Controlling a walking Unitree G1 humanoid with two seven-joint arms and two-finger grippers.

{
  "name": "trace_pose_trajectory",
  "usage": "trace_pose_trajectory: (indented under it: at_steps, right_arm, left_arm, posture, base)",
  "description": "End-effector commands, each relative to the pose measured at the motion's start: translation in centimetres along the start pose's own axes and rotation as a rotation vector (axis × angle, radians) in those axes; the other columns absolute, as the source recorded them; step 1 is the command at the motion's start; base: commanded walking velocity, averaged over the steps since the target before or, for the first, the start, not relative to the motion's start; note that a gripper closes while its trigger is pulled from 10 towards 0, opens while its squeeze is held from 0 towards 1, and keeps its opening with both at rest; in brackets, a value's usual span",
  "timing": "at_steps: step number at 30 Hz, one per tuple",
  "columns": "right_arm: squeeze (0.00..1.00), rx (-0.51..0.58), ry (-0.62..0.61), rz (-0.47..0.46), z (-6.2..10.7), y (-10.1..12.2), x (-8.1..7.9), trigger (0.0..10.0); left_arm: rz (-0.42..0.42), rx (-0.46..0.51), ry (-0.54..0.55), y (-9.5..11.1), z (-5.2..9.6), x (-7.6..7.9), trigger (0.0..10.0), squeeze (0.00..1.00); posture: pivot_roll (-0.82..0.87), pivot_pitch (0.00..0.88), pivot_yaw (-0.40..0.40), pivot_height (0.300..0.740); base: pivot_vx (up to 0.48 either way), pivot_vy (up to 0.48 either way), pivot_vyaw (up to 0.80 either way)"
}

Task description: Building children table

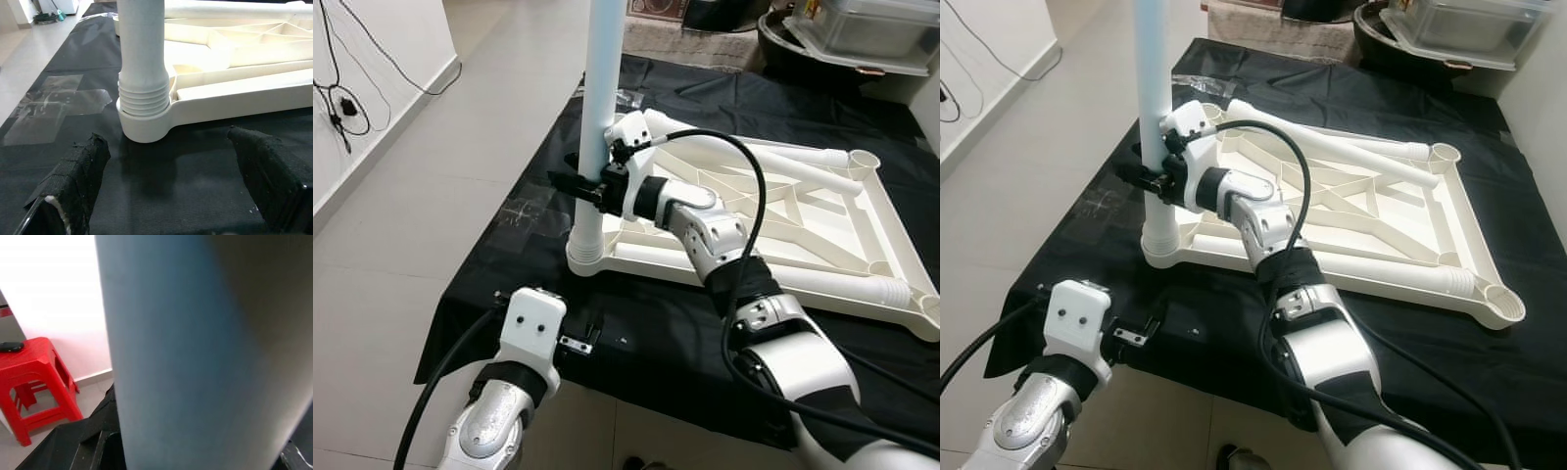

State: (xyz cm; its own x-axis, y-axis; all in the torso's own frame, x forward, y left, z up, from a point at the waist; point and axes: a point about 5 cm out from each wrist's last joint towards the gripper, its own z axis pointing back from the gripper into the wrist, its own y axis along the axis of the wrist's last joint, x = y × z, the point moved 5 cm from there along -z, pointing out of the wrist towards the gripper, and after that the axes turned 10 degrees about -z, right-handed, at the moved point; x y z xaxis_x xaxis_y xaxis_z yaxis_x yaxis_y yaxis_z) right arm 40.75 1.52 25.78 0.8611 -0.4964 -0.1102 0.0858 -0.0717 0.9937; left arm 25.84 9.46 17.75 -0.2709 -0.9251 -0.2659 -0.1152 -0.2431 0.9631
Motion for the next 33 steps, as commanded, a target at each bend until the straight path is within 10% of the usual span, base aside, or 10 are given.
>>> trace_pose_trajectory:
  at_steps: [1,33]
  right_arm:
    - [0.00,-0.263,-0.092,-0.118,0.7,-8.0,0.9,10.0]
    - [0.00,0.150,-1.052,0.004,7.7,-4.3,5.7,10.0]
  left_arm:
    - [-0.005,0.005,-0.003,0.0,0.1,0.0,10.0,0.00]
    - [-0.023,0.014,0.004,0.0,-0.3,-0.5,10.0,0.00]
  posture:
    - [0.16,0.223,-0.130,0.740]
    - [0.16,0.213,-0.125,0.740]
  base:
    - [0.000,0.000,0.00]
    - [0.000,0.000,0.00]
